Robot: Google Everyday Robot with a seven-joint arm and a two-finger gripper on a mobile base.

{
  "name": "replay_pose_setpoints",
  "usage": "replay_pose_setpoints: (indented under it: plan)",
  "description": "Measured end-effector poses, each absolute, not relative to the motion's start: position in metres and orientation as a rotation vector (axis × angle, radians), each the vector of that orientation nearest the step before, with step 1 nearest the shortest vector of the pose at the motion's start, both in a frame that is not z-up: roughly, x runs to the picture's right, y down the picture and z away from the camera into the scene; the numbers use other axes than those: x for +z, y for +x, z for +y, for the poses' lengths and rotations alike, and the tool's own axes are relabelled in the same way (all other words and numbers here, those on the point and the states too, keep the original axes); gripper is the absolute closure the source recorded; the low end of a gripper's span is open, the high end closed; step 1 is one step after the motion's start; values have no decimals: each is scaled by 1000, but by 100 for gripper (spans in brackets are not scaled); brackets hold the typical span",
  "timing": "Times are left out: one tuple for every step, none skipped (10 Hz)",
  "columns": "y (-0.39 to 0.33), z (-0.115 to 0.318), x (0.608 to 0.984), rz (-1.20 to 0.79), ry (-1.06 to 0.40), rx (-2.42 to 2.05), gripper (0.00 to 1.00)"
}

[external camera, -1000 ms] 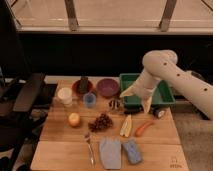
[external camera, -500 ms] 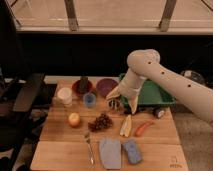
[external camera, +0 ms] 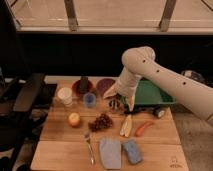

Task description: Place apple in metal cup

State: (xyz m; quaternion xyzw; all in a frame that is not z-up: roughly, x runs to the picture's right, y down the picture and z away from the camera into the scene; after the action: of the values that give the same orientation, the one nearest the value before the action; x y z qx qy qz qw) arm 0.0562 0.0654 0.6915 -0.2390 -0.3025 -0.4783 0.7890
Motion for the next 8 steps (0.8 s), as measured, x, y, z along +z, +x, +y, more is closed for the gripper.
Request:
replay_pose_setpoints:
  plan:
    - [37,63,691,-656,-499,-1072,20]
    - [14,60,692,-661,-487,-1106,20]
    - [-13,59,695,-670,-478,-1139,20]
    - [-37,60,699,-679,-467,-1170,20]
    - [-58,62,702,-690,-456,-1197,20]
    - [-82,65,707,-707,-443,-1229,20]
    - [-106,73,717,-732,-428,-1266,20]
    - [-122,82,727,-757,-417,-1293,20]
